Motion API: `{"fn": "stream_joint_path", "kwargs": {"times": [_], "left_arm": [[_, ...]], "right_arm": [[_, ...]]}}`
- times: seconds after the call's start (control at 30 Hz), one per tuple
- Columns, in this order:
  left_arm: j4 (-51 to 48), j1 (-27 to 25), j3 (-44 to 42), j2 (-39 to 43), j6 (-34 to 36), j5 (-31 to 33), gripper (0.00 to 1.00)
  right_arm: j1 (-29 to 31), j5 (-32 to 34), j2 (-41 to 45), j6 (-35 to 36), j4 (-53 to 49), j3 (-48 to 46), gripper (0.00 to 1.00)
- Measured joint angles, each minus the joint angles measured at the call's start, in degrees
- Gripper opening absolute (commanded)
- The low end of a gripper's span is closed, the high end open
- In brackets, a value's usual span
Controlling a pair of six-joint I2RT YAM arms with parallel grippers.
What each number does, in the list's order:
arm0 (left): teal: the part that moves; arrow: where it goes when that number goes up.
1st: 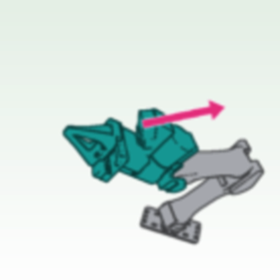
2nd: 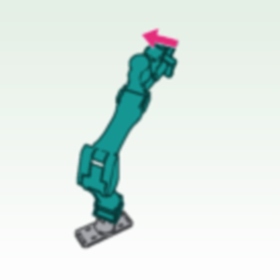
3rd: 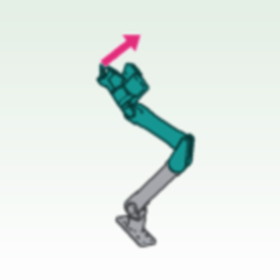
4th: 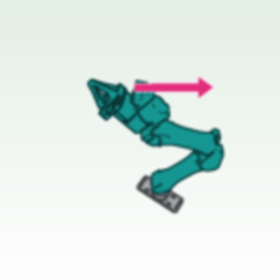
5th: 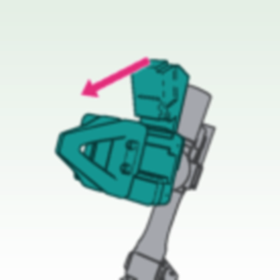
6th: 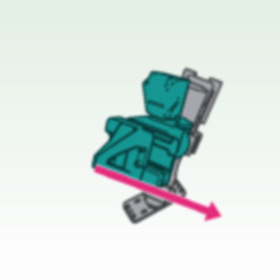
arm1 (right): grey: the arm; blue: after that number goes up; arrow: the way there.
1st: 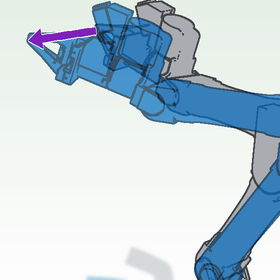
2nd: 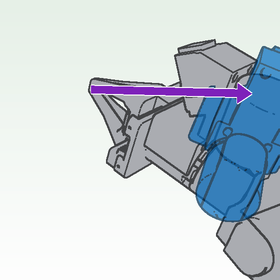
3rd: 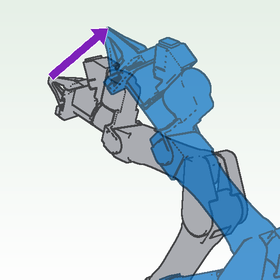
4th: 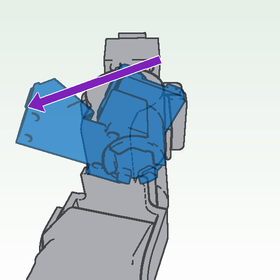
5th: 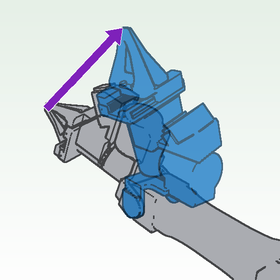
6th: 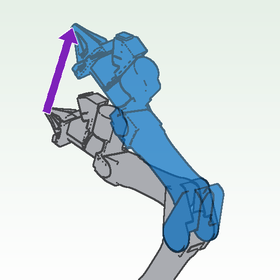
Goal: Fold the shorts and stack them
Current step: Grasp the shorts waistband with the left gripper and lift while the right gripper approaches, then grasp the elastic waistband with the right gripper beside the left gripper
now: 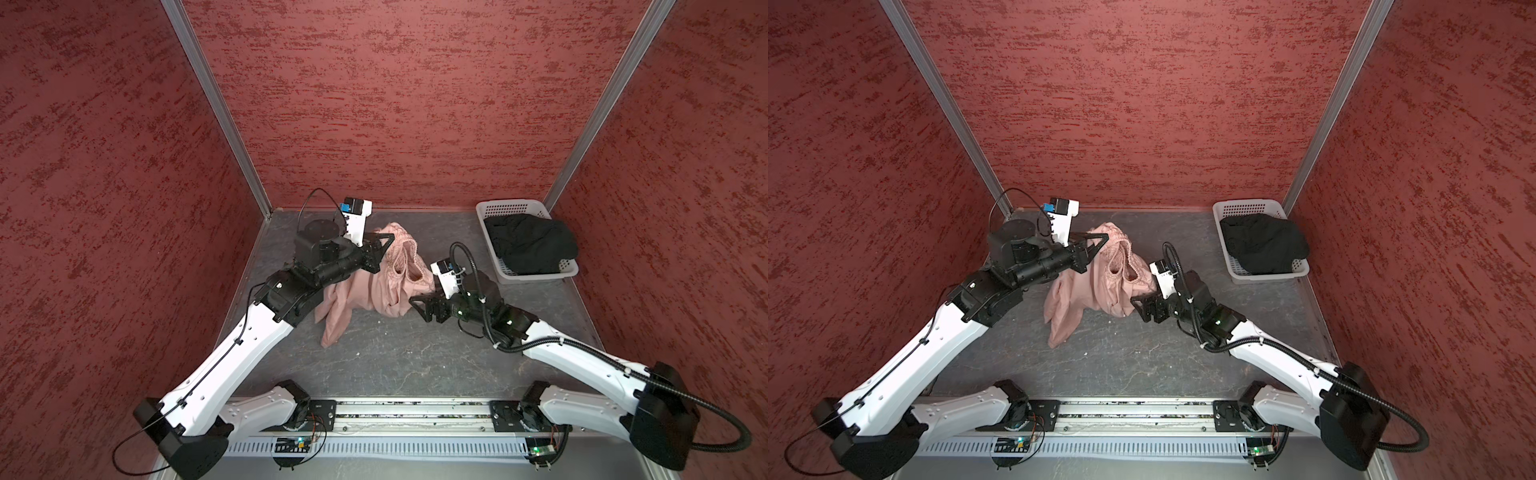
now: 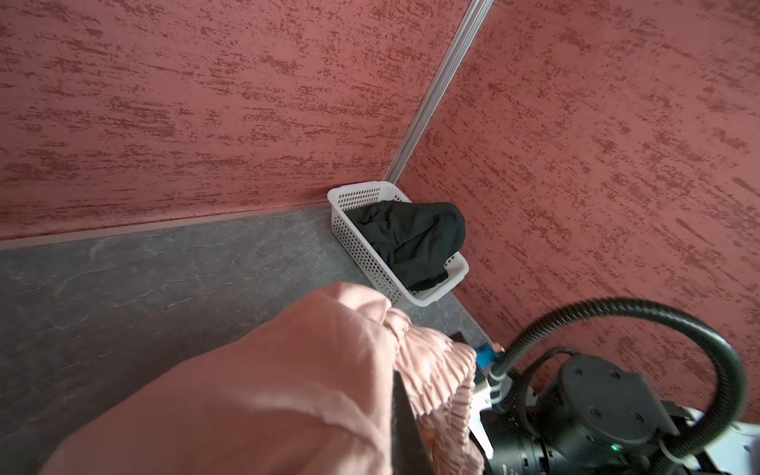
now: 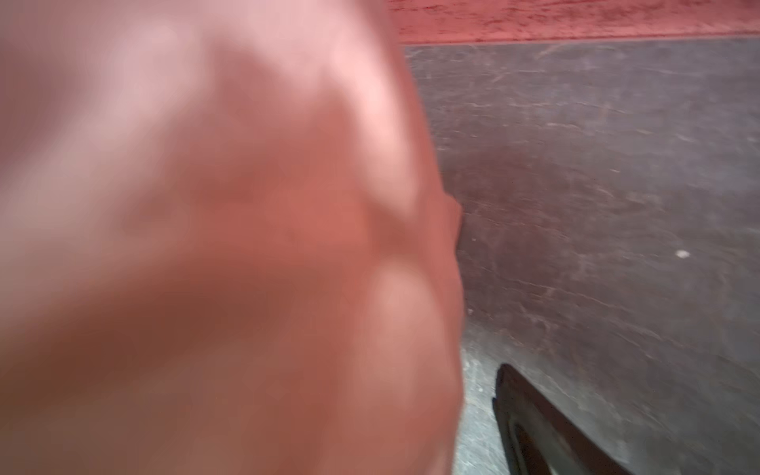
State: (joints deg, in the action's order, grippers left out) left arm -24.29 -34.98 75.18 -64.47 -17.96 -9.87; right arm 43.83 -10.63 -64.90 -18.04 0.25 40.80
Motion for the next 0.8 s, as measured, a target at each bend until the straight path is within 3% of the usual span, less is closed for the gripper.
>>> {"fn": "stream_joint_path", "kwargs": {"times": [0.33,0.8], "left_arm": [[-6.0,2.2,-0.1,-3.4,2.4,2.3,0.0],[-8.2,3.9,-4.1,-1.4,2.5,0.7,0.0]], "right_arm": [[0.5,2.5,6.7,2.4,5.1,-4.6,0.89],[2.6,12.5,-1.9,15.3,1.3,5.4,0.92]]}}
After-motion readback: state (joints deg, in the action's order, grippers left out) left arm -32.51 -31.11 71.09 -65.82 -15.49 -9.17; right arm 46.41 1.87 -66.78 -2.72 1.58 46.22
